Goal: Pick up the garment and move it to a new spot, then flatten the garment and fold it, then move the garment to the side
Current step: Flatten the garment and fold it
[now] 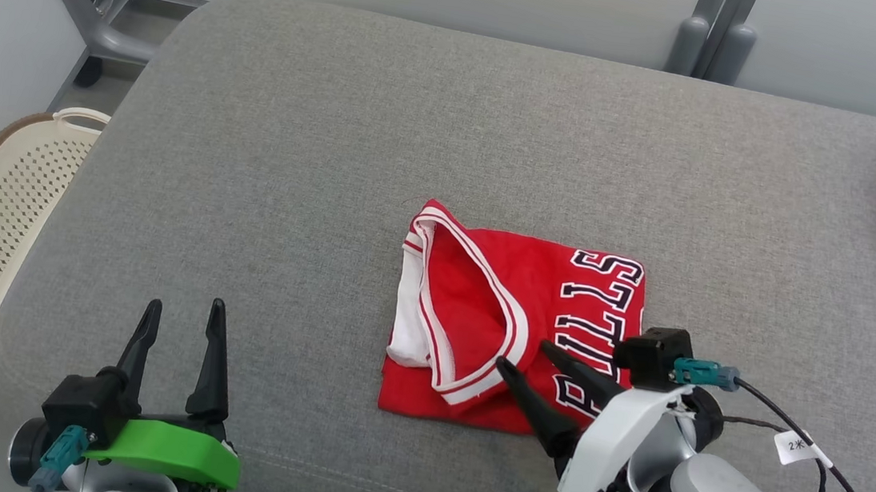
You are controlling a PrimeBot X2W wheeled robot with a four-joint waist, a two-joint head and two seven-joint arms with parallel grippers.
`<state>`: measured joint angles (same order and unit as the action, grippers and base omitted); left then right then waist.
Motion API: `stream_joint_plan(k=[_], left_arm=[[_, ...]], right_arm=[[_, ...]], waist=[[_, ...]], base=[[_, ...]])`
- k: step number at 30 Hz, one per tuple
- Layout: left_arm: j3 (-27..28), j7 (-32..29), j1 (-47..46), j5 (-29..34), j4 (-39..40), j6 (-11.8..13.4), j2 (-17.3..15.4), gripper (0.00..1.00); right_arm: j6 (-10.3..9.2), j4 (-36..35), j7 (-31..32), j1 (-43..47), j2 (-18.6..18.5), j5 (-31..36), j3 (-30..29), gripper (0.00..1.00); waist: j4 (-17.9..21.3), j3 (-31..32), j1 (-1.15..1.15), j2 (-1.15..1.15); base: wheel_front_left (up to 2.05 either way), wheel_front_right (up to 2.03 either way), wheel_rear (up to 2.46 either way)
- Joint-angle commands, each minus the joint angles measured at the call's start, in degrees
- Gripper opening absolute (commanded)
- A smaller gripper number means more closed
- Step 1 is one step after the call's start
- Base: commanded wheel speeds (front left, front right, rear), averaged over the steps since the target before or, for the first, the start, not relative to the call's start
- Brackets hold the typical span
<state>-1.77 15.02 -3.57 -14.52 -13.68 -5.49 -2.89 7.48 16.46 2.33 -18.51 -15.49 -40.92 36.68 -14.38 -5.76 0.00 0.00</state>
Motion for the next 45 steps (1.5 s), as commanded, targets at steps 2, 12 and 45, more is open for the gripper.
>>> stream_joint_plan(k=[2, 12, 45], left_arm=[[0.1, 0.1, 0.1, 0.2, 0.1, 0.0, 0.0, 1.00], [0.0, 0.1, 0.1, -0.2, 0.2, 0.2, 0.0, 1.00], [-0.1, 0.1, -1.4, -0.8, -0.5, 0.0, 0.0, 1.00]], right_arm=[[0.01, -1.9, -0.1, 0.4, 0.0, -0.6, 0.7, 1.00], [0.01, -5.3, 3.0, 3.3, -0.1, -1.8, 3.7, 1.00], [0.01, 11.9, -5.1, -3.0, 6.6, -10.3, 8.3, 0.00]], waist=[[-0.1, -0.1, 0.00, 0.00], [-0.6, -0.3, 0.00, 0.00], [-3.0, -1.8, 0.00, 0.00]], base=[[0.00, 0.00, 0.00], [0.00, 0.00, 0.00], [0.00, 0.00, 0.00]])
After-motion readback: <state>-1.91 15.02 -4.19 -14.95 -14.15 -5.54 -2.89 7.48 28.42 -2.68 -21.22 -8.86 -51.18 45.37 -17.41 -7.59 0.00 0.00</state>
